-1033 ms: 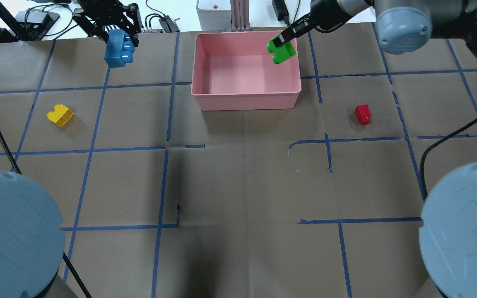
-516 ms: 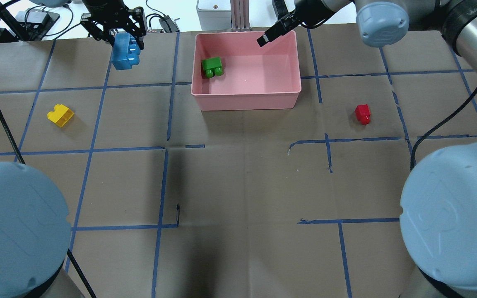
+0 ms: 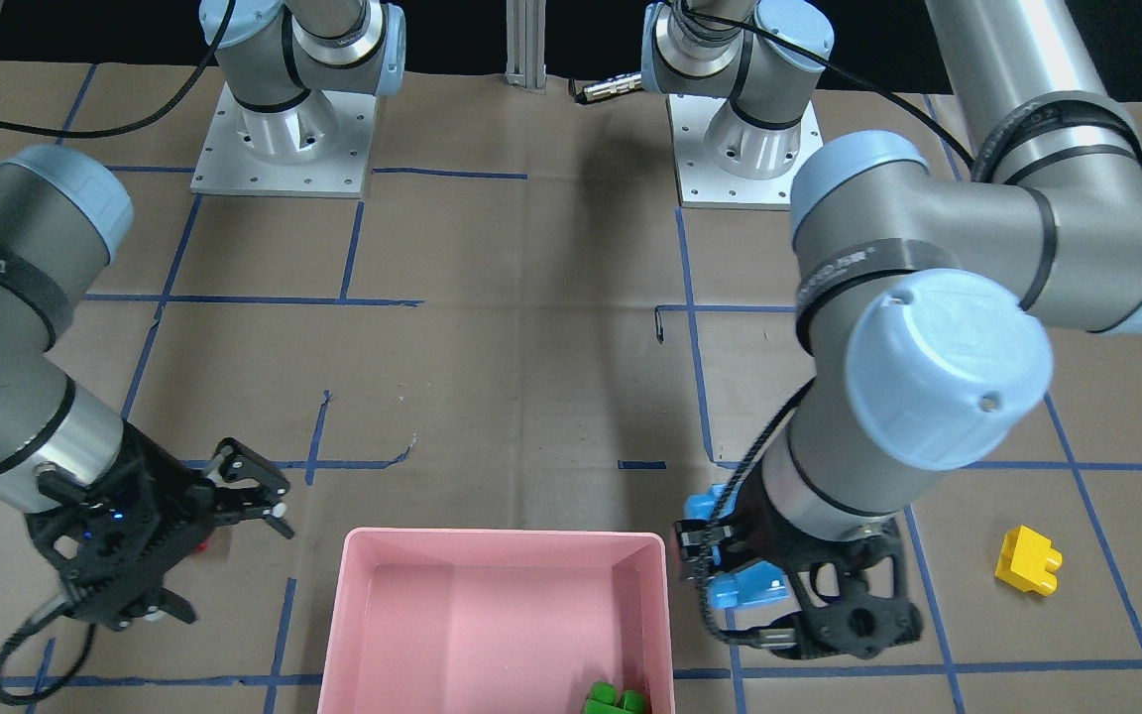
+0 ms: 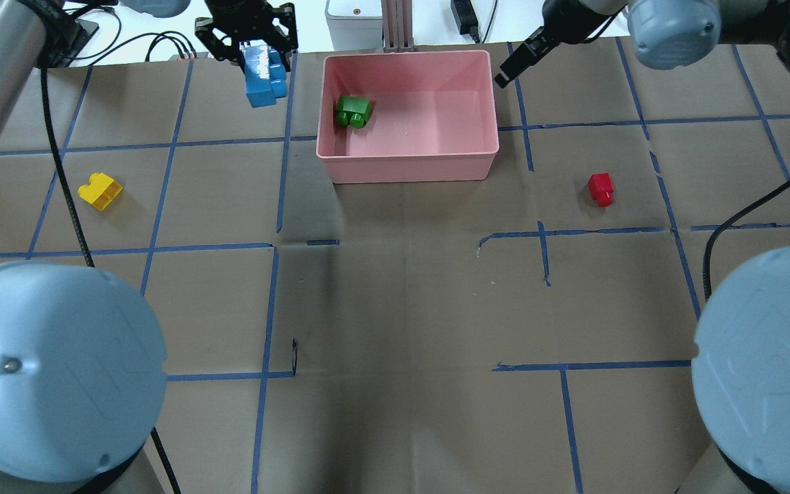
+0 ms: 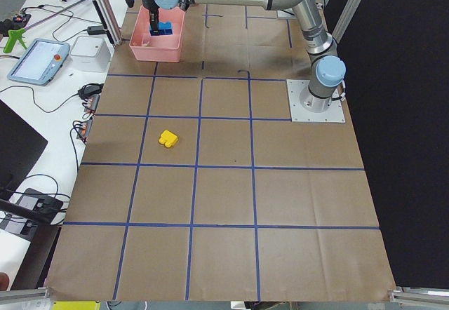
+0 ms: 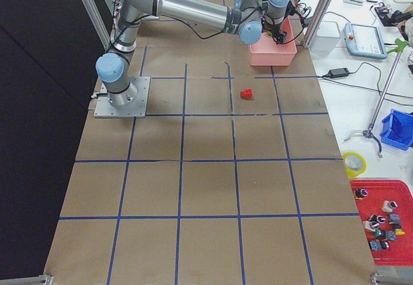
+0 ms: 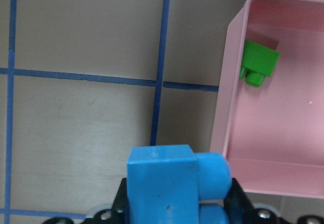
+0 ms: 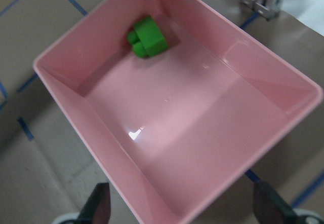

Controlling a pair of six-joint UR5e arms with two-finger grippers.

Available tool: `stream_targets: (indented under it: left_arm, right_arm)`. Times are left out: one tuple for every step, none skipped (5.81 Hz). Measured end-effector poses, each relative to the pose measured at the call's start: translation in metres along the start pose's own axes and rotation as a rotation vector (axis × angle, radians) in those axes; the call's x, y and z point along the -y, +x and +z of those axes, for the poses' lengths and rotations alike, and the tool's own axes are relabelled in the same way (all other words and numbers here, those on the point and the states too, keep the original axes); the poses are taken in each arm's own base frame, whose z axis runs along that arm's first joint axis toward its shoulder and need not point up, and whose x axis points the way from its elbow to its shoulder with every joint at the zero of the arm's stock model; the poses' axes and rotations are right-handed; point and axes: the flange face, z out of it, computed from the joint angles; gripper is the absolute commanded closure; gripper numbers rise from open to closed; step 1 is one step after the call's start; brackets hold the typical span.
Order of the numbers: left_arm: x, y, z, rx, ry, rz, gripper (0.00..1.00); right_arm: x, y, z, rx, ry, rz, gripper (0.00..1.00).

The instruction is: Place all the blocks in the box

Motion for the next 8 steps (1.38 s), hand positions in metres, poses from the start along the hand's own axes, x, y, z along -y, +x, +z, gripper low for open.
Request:
stream_targets:
  left_arm:
    - [-0.004,0.048,0.017,-0.004,0.001,-0.035,0.82]
    - [-0.002,0.079,0.044,-0.008,0.006,-0.053,0.81]
    - [0.004,0.098,0.076,-0.015,0.02,-0.062,0.5]
    - [0.007,0.11,0.101,-0.017,0.027,-0.059,0.01]
    - [0.007,0.114,0.111,-0.013,0.031,-0.057,0.0]
    - [0.008,0.113,0.11,-0.011,0.037,-0.055,0.0]
    - [0.009,0.111,0.1,-0.015,0.049,-0.051,0.0]
    - [0.009,0.101,0.07,-0.025,0.077,-0.046,0.0]
  right_arm:
    - [-0.019,0.019,-0.017,-0.097,-0.07,0.075,0.0]
    - [-0.035,0.026,-0.016,-0.151,-0.125,0.222,0.01]
    - [-0.054,0.025,0.003,-0.181,-0.171,0.389,0.01]
    - [-0.075,0.022,0.033,-0.214,-0.178,0.492,0.01]
    - [-0.097,0.018,0.063,-0.257,-0.138,0.526,0.01]
    - [-0.121,0.012,0.088,-0.281,-0.108,0.542,0.02]
    - [-0.148,0.005,0.11,-0.286,-0.105,0.566,0.02]
    - [-0.169,0.004,0.126,-0.279,-0.113,0.593,0.04]
